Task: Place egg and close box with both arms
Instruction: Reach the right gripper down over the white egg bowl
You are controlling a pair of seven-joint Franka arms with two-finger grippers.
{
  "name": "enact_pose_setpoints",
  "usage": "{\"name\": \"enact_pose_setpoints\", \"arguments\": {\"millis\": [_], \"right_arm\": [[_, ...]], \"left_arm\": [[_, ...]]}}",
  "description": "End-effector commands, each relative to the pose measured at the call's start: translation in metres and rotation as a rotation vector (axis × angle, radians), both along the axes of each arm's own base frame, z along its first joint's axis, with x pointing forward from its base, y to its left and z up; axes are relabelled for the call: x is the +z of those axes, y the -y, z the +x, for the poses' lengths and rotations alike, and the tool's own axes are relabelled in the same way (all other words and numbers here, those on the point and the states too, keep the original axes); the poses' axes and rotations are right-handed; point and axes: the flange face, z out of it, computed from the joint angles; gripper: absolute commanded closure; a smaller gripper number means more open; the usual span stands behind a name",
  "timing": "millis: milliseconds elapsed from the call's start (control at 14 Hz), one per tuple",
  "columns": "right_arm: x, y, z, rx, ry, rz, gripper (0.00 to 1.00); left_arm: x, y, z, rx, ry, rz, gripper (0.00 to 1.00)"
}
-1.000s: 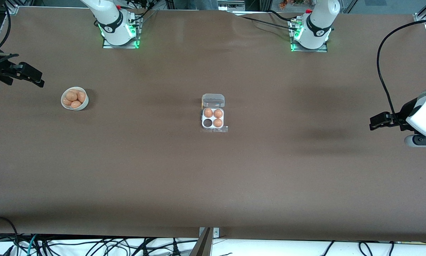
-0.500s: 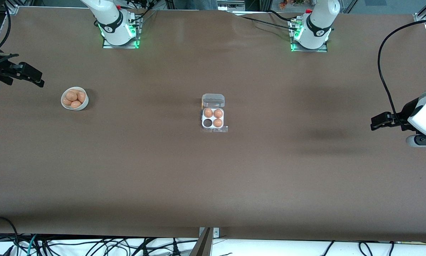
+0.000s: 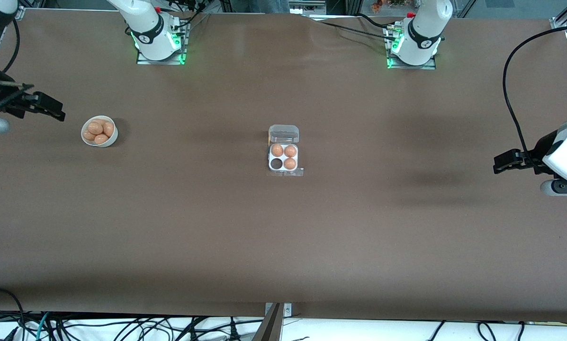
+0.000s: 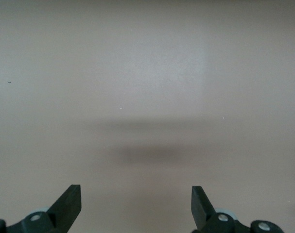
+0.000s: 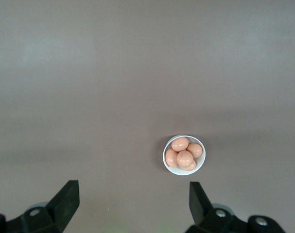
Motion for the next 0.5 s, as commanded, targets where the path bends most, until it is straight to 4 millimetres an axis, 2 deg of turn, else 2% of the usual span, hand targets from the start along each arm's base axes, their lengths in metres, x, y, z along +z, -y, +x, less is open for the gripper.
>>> {"name": "enact_pose_setpoints", "arguments": {"millis": [0, 214, 429], "right_arm": [[-0.039, 0.013, 0.013, 0.011, -0.083, -0.047, 0.00], [-0.092, 0.018, 0.016, 0.020, -0.138, -0.078, 0.00], [-0.137, 0.033, -0.007, 0.011, -0.127, -0.080, 0.00]], "left_arm": [[0.005, 0.001, -0.001, 0.002, 0.001, 0.014, 0.00], [0.005, 0.000, -0.001, 0.002, -0.001, 0.014, 0.00], [0.005, 0.001, -0.001, 0.002, -0.001, 0.014, 0.00]]}}
